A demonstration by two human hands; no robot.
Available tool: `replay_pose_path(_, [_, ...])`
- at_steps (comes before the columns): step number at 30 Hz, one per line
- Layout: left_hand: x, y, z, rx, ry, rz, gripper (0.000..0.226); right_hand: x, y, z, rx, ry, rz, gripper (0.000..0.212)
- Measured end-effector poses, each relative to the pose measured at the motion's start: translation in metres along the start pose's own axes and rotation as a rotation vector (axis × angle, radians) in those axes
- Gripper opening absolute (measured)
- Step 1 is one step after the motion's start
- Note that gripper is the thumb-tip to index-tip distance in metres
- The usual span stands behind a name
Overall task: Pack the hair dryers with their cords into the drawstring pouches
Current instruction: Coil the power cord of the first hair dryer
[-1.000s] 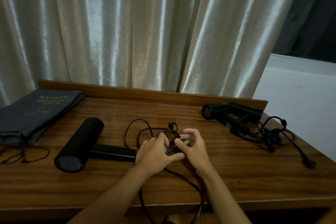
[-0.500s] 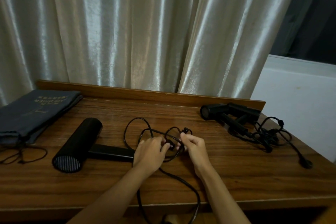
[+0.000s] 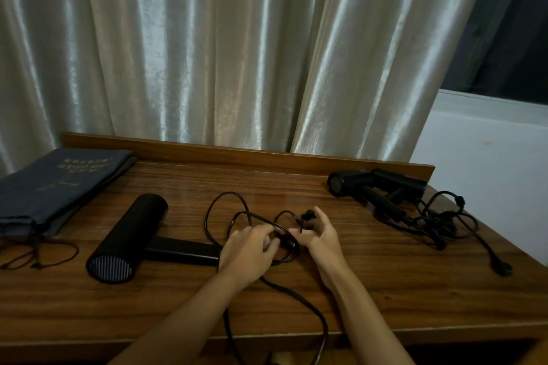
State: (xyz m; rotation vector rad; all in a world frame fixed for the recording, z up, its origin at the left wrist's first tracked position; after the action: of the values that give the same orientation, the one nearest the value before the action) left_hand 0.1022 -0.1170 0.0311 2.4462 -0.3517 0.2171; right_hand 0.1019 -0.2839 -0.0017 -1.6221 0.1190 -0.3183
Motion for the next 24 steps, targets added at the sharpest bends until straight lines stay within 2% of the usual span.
replay_pose_path(2, [0.001,0.001,0.001,-0.044,-0.006,-0.009,0.026,0.003,-0.002,-0.007,0.032,0.082,-0.016,0.059])
replay_pose_path(4, [0.002,0.001,0.002,-0.021,0.003,-0.006,0.040,0.007,-0.003,-0.016,0.075,0.175,0.000,0.033])
replay_pose_path(6, [0.003,0.002,0.005,0.051,0.001,0.027,0.051,0.011,-0.002,-0.032,0.057,0.265,0.026,0.019])
replay_pose_path(8, [0.003,0.001,0.008,0.067,-0.021,0.042,0.051,0.016,-0.002,-0.047,0.005,0.292,0.054,0.016])
replay_pose_path(12, [0.004,0.001,0.009,0.022,-0.027,0.077,0.012,0.028,-0.003,-0.056,-0.276,0.096,0.202,0.019])
replay_pose_path(15, [0.006,-0.004,0.014,0.023,-0.030,0.087,0.022,0.041,-0.017,-0.055,-0.798,0.062,0.180,0.043])
replay_pose_path(17, [0.007,-0.006,0.016,0.022,-0.037,0.097,0.025,0.053,-0.031,-0.044,-1.139,0.005,0.040,0.050])
replay_pose_path(19, [0.008,-0.006,0.018,0.023,-0.049,0.112,0.025,0.059,-0.034,-0.020,-1.175,-0.239,-0.031,0.053])
replay_pose_path(20, [0.008,-0.007,0.018,0.025,-0.053,0.112,0.025,0.059,-0.032,-0.009,-1.137,-0.365,-0.016,0.048])
replay_pose_path(21, [0.008,-0.007,0.019,0.032,-0.052,0.105,0.024,0.056,-0.031,-0.002,-1.143,-0.444,-0.005,0.032])
replay_pose_path(22, [0.008,-0.007,0.018,0.042,-0.040,0.094,0.022,0.054,-0.035,0.003,-1.193,-0.468,-0.040,0.017])
replay_pose_path(24, [0.008,-0.009,0.015,0.057,0.002,0.059,0.012,0.056,-0.046,0.001,-1.305,-0.382,-0.158,0.017])
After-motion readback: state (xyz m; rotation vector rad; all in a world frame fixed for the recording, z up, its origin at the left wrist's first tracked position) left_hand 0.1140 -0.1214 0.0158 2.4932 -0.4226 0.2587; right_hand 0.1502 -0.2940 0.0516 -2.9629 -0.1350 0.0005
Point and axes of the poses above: each hand's wrist, its own x-axis towards the middle knuckle, its own z-axis out of the palm, y = z × x, the point moved 9 cm from there along x, towards the middle knuckle, and after that the axes turned 10 degrees about -z, right-handed, at the moved point
